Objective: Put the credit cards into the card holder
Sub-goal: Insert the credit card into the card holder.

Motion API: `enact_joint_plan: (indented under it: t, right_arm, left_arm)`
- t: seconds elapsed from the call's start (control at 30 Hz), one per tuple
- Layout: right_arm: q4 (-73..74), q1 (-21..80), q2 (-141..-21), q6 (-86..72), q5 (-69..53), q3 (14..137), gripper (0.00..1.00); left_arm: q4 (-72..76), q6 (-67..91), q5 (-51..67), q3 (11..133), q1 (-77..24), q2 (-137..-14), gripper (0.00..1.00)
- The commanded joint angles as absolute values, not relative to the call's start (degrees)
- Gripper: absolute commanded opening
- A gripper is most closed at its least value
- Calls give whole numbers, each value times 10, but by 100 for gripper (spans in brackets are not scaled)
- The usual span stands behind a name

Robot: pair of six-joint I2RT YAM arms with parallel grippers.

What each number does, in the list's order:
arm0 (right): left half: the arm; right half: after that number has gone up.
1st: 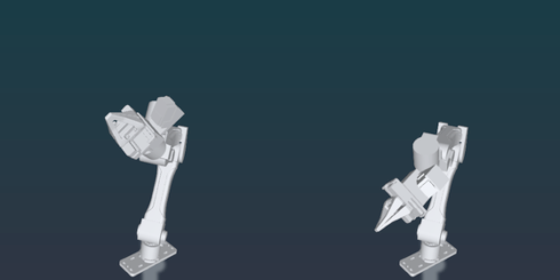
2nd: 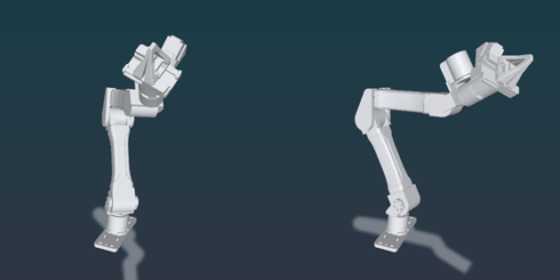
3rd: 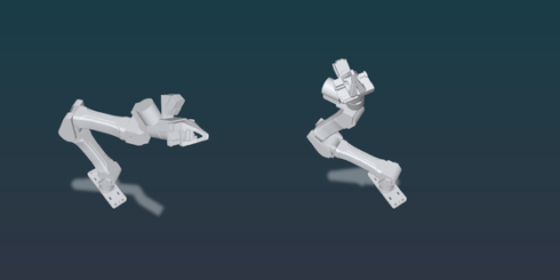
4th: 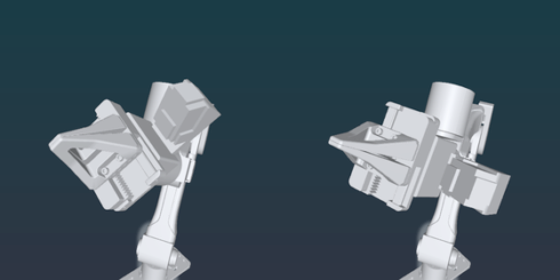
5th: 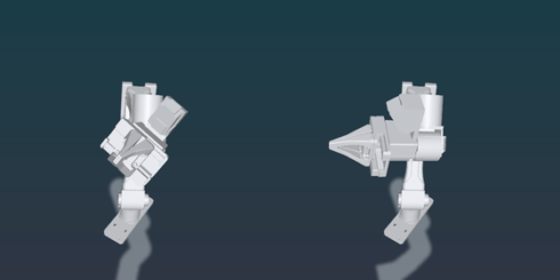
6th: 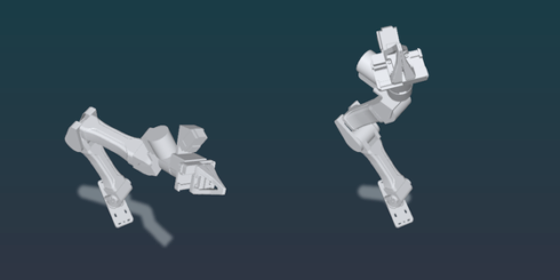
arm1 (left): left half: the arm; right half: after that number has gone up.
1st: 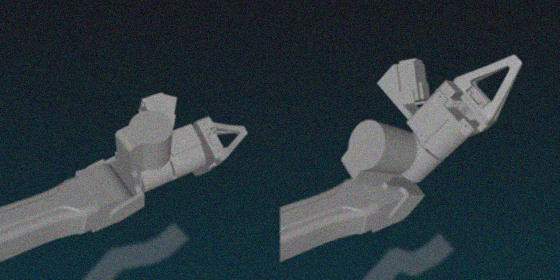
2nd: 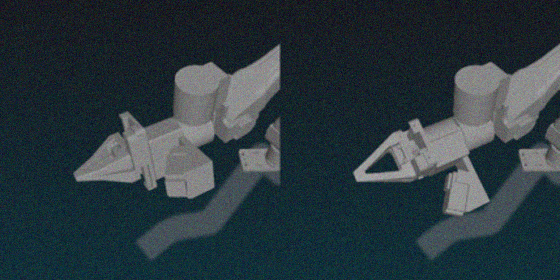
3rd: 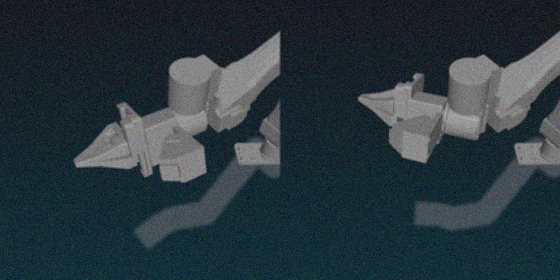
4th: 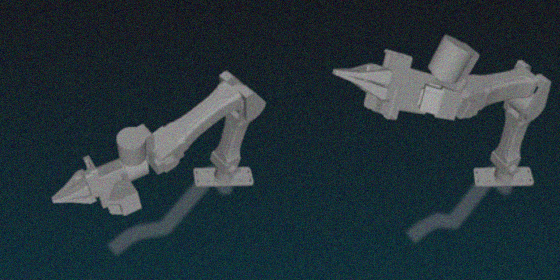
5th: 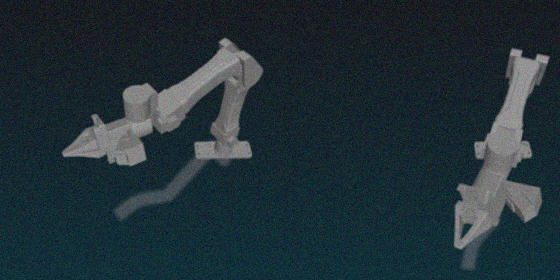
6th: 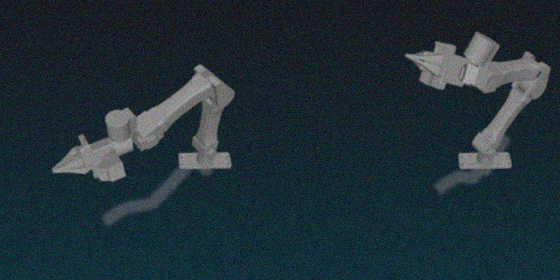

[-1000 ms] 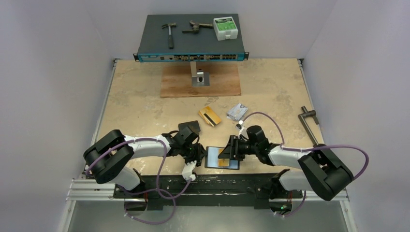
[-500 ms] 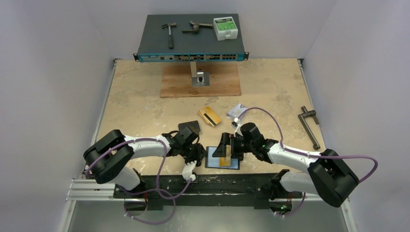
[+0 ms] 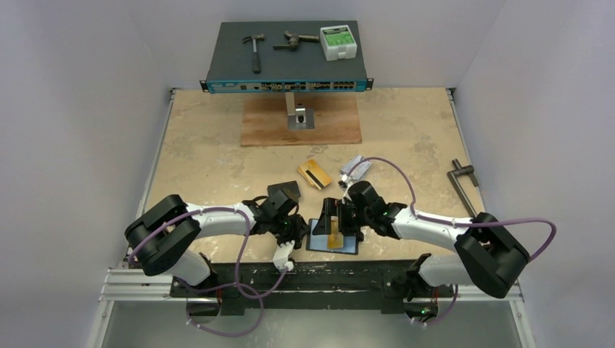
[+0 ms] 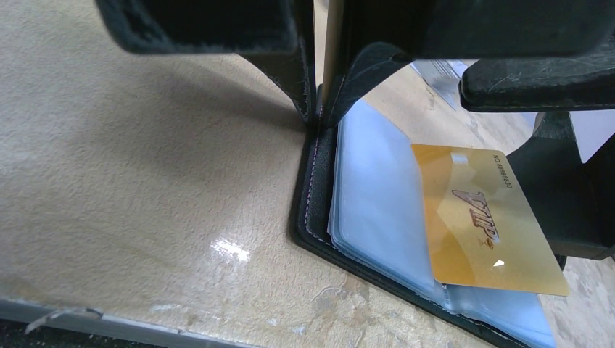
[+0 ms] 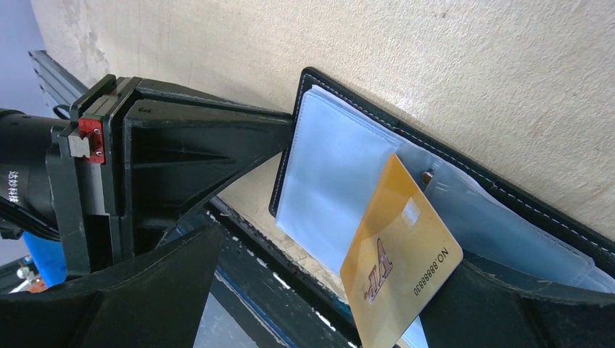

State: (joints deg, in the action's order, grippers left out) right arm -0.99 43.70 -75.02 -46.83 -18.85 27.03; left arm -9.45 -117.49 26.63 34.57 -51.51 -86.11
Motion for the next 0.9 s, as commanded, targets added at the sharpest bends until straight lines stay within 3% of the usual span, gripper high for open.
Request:
enact_joint_plan:
  t: [0.0, 0.27, 0.63, 0.73, 0.8, 0.87]
  right_arm:
    - [81, 456, -788, -442, -105, 259, 99]
    - [195, 460, -713, -446, -58, 296, 99]
    - [156, 455, -627, -490, -118, 252, 94]
    - [174, 445, -609, -484, -114, 258, 84]
    - [155, 436, -608, -485, -121, 249, 67]
    - [128, 429, -625, -481, -130, 244, 59]
  left_arm:
    - [-76, -1205, 286, 340, -521, -848, 7]
    - [-76, -1193, 282, 339, -521, -840, 5]
    - [-78, -1171, 264, 336, -521, -825, 4]
    - [-83, -1138, 251, 351, -520, -820, 3]
    - [-90, -1120, 239, 363, -519, -817, 2]
    - [-93, -1113, 233, 366, -516, -810, 2]
